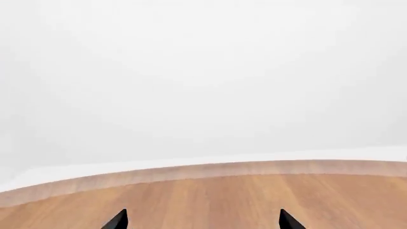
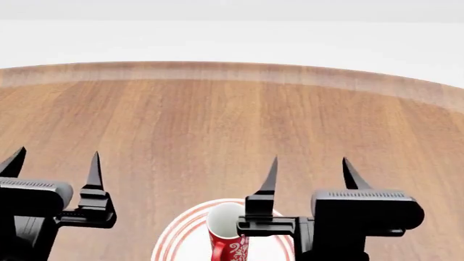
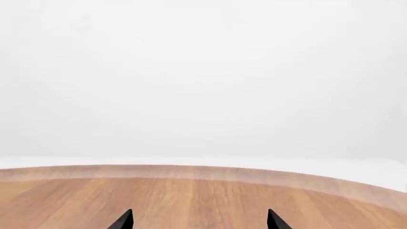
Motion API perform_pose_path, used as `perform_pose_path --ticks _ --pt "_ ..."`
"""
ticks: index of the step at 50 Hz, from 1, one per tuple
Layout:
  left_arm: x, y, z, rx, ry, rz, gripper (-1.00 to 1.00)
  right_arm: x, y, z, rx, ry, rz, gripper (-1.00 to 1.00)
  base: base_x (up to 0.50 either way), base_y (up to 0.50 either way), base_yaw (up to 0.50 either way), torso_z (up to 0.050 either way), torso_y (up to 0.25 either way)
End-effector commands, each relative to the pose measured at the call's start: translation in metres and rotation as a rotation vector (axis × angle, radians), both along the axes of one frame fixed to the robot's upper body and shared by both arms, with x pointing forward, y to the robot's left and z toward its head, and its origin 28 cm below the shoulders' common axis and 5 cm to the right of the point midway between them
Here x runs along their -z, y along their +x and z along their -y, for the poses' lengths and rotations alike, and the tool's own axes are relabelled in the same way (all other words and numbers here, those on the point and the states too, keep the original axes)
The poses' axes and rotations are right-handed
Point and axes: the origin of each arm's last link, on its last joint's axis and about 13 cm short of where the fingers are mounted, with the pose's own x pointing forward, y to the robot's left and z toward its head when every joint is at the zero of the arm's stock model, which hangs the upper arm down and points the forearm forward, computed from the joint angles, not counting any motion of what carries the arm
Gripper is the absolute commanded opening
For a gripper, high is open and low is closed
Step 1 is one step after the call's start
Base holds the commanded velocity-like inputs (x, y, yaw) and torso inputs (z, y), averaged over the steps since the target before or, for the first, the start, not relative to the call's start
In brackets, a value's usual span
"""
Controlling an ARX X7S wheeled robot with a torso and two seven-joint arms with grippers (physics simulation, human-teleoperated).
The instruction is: Pick up the red mug and put it on the plate
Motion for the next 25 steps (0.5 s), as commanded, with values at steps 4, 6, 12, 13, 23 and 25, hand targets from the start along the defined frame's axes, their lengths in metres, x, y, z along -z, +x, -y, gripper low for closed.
perform_pose_path --ticks 4,6,12,13,23,25 --pt "-0.02 -0.018 0.003 -0.026 0.042 0.191 1.0 -0.016 -0.02 -0.003 -0.002 -0.001 0.28 1.0 0.0 0.0 0.0 0.0 0.0" --pt "-0.022 -0.022 0.003 -0.027 0.044 0.217 1.0 -0.018 -0.023 -0.003 -0.004 0.006 0.3 1.0 0.0 0.0 0.0 0.0 0.0" --pt "-0.026 -0.028 0.005 -0.018 0.055 0.258 1.0 -0.021 -0.025 -0.003 0.006 0.001 0.319 1.0 0.0 0.0 0.0 0.0 0.0" --pt "-0.026 -0.028 0.005 -0.019 0.056 0.265 1.0 -0.021 -0.025 -0.003 0.007 0.001 0.322 1.0 0.0 0.0 0.0 0.0 0.0" --pt "-0.028 -0.033 0.006 -0.026 0.067 0.318 1.0 -0.024 -0.031 -0.002 -0.003 0.015 0.395 1.0 0.0 0.0 0.0 0.0 0.0" --pt "-0.028 -0.033 0.006 -0.028 0.067 0.322 1.0 -0.024 -0.03 -0.002 0.003 0.011 0.393 1.0 0.0 0.0 0.0 0.0 0.0"
